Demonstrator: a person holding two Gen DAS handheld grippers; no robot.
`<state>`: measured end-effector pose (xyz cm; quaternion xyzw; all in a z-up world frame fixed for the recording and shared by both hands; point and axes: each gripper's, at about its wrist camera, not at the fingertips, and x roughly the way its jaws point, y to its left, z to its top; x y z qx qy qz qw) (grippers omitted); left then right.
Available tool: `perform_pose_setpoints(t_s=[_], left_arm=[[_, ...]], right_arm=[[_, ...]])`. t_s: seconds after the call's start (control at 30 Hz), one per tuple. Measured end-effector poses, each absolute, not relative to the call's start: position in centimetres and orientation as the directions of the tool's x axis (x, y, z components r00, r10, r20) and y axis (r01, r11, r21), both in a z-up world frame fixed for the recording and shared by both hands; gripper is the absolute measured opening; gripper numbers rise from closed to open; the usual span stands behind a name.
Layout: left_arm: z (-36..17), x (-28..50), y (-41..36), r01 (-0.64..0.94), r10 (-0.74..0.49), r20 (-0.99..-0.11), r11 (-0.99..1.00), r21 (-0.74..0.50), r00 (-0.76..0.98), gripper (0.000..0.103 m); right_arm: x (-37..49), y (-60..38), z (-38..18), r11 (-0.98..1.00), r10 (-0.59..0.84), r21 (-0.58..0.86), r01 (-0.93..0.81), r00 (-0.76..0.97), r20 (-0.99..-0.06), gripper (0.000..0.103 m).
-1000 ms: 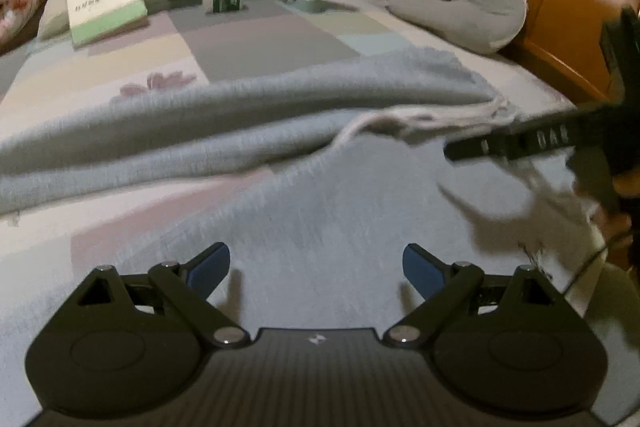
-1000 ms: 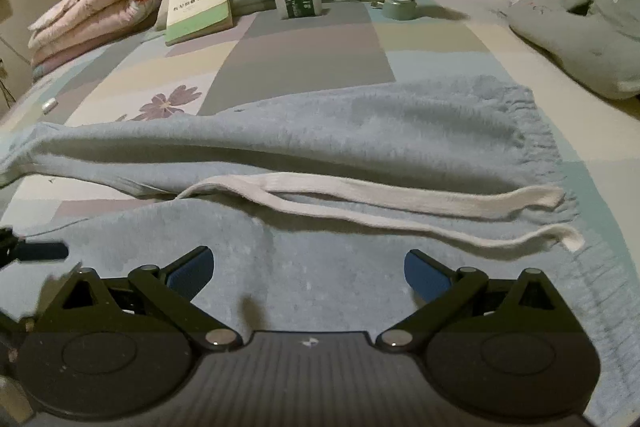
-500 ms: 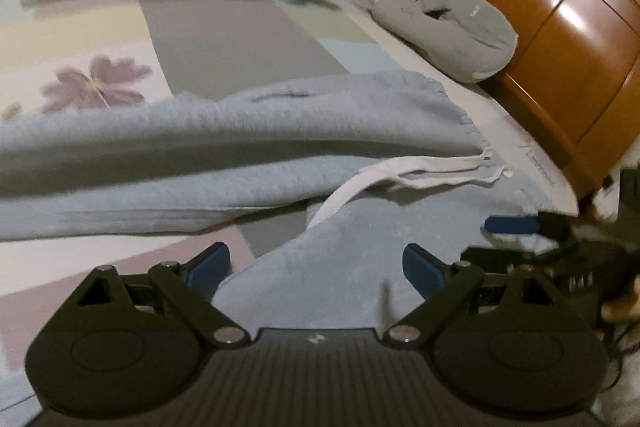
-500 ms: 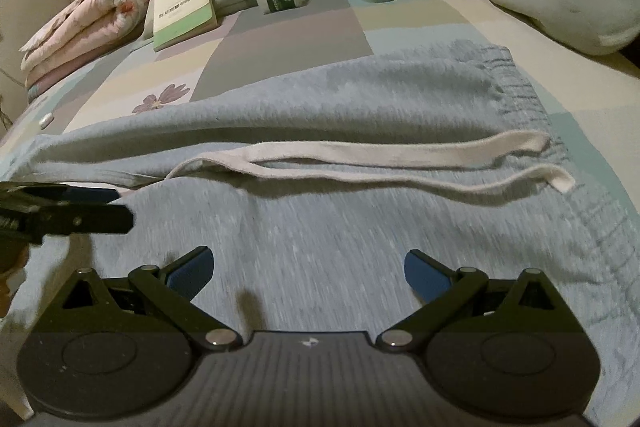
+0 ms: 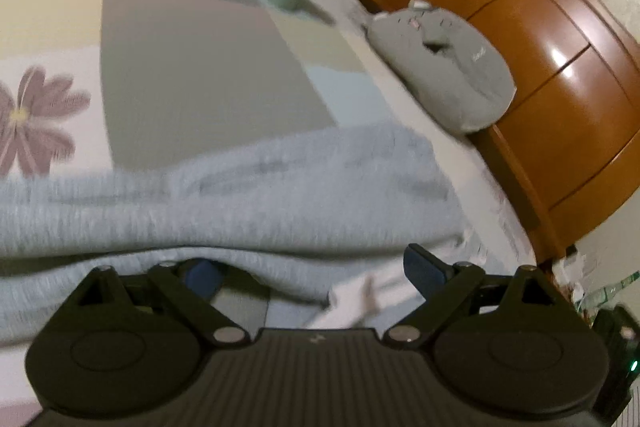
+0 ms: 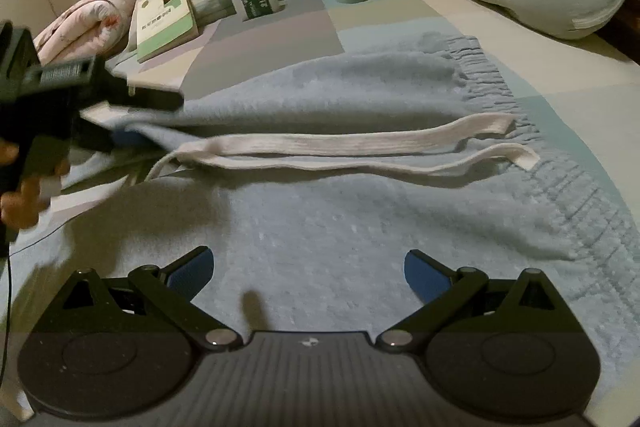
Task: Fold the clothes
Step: 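Lower the right gripper onto the sweatpants waistband and close on it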
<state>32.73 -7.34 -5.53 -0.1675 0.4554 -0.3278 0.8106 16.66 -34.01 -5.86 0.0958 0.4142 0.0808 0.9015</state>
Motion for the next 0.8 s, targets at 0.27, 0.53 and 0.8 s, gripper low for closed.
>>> perform_pose_setpoints(t_s=[0.27,0.53,0.8], left_arm=[[-5.7,33.1,-7.5,0.407,-0.665,-0.645,0.745,-0.529,0.377,0.093],[-4.5,24.0,-5.0,0.551,-0.570,-0.688,0.783,-0.290,0.449,0.092],[-6.2,16.7,-3.3,0.513,-0.490,-0.730,0.829,-0.222,0.477,0.092]], right_arm=[[16.4,-34.2,-6.3,0.968,0.226,0.240,-0.066,0.639,-0.735,0.103],[16.3,-33.3,-5.5,0.964,0.256,0.239,-0.116,0.645,-0.720,0.103],[18.3,-29.4,-3.6,0.936,0.335,0.166,-0.310,0.642,-0.690,0.077]])
